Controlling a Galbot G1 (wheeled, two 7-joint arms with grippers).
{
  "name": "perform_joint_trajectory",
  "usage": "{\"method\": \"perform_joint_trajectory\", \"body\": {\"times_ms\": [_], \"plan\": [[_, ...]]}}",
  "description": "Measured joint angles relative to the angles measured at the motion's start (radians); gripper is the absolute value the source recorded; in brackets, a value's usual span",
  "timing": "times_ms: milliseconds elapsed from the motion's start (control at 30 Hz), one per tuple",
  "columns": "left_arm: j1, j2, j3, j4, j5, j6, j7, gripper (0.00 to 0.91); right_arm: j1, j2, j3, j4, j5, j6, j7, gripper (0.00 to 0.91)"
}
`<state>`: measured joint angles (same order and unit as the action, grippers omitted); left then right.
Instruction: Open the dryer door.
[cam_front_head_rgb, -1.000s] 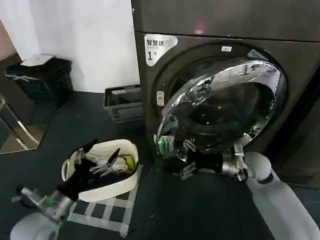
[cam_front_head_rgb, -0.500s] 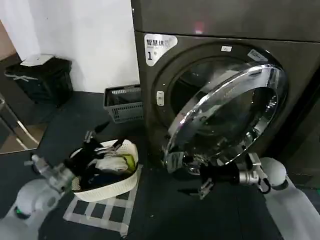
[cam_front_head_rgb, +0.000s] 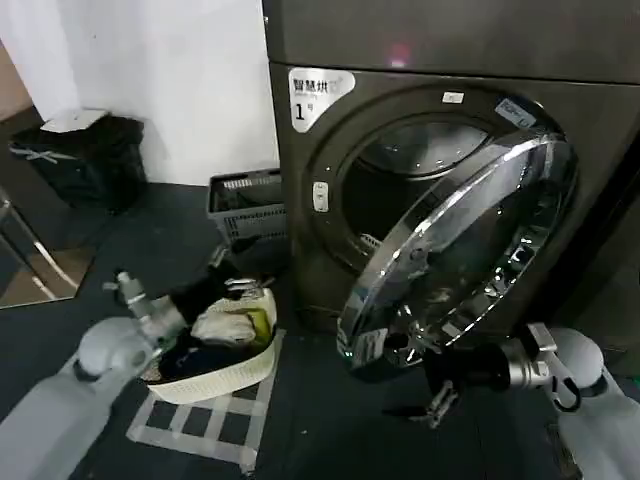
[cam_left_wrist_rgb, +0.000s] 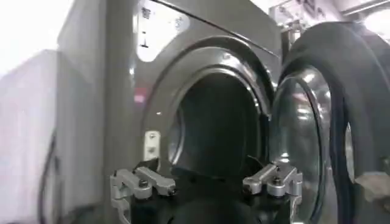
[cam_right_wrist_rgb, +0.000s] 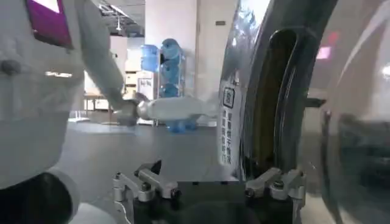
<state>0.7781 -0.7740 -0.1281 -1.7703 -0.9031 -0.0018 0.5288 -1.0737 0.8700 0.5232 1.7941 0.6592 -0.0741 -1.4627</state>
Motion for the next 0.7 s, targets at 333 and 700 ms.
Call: {"method": "perform_joint_trajectory", "body": {"times_ms": [333, 700], "plan": [[-0.197, -0.058, 0.230, 0.060, -0.034, 0.008, 0.026, 0.907, -0.091, 0.032, 0.117, -0.047, -0.011, 0.020, 0.001, 0.907], [-0.321, -0.137, 0.389, 0.101, -0.027, 0.003, 0.034, 0.907, -0.167, 0.071, 0.329, -0.119, -0.009, 0.058, 0.002, 0.907]]}}
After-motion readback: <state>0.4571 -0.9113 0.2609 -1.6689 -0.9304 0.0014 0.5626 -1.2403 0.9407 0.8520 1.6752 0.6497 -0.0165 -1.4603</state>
